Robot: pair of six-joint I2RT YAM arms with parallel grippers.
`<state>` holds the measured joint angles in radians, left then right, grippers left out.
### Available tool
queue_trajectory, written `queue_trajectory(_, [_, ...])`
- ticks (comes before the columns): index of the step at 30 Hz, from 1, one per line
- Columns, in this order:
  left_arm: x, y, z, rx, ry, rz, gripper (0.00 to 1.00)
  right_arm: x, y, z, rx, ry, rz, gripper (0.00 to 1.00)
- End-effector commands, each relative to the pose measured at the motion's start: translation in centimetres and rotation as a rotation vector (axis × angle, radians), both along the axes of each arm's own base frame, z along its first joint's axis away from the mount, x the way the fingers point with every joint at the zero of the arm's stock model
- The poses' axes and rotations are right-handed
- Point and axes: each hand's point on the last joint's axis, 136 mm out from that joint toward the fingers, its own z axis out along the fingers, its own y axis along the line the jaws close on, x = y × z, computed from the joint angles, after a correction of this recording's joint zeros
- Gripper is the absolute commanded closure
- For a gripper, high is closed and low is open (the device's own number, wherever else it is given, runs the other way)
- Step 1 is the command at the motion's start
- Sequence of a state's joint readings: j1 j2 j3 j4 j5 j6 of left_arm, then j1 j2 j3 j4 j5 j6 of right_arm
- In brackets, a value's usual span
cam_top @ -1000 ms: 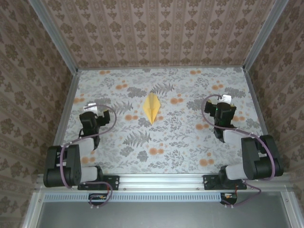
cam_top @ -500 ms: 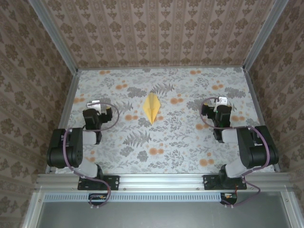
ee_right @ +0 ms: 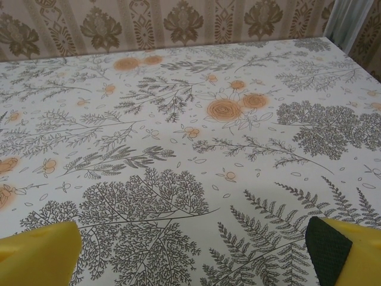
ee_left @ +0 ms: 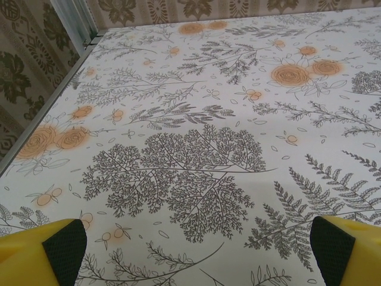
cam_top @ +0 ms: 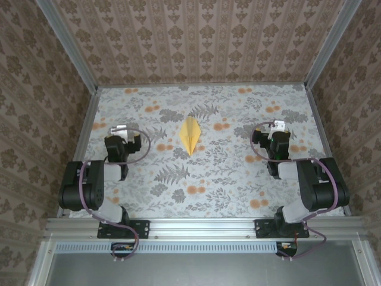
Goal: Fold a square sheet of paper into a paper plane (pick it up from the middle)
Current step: Reset both arms
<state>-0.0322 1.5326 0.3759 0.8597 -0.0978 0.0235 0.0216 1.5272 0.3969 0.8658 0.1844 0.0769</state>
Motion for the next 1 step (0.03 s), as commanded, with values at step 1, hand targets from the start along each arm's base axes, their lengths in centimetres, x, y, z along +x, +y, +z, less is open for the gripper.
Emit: queue_trajectory(1, [0.78,-0.12,0.9,0.018,-0.026,-0.006,0.0,0.04,0.96,0.23,-0.007,-0.024,0.058,0.0])
